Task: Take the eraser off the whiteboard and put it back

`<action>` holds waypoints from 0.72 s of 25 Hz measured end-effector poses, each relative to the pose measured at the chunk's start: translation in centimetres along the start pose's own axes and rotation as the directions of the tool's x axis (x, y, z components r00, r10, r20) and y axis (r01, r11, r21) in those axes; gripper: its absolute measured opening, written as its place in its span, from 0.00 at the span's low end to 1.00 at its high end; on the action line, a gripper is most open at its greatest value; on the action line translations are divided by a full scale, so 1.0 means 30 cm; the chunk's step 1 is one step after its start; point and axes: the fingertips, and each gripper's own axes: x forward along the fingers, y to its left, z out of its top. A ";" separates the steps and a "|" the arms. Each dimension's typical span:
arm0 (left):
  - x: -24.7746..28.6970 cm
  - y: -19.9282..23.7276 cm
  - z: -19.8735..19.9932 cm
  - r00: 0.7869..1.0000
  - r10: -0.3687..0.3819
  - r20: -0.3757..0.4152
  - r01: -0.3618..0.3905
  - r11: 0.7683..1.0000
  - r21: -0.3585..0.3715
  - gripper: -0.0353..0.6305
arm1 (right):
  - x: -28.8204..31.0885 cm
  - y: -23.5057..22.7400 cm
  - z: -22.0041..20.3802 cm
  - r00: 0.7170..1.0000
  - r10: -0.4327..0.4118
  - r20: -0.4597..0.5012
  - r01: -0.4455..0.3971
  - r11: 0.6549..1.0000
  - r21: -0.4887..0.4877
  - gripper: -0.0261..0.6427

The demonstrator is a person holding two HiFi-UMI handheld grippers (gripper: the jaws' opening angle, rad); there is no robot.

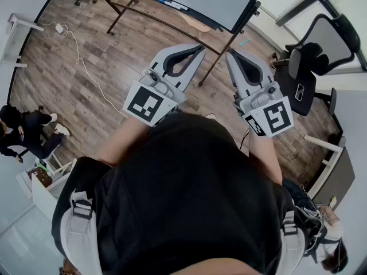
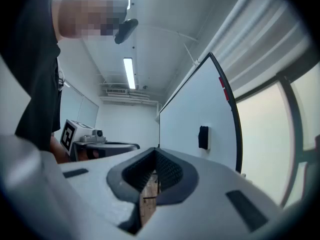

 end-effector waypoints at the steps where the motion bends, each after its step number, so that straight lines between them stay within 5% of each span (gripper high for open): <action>1: -0.004 -0.005 0.002 1.000 0.003 0.001 -0.003 1.000 0.002 0.05 | -0.005 0.005 0.002 1.000 0.004 0.002 -0.004 1.000 0.002 0.04; 18: -0.009 -0.003 -0.011 1.000 0.029 -0.010 -0.029 1.000 0.000 0.05 | 0.019 0.010 -0.038 0.999 0.036 -0.013 -0.035 0.999 0.028 0.04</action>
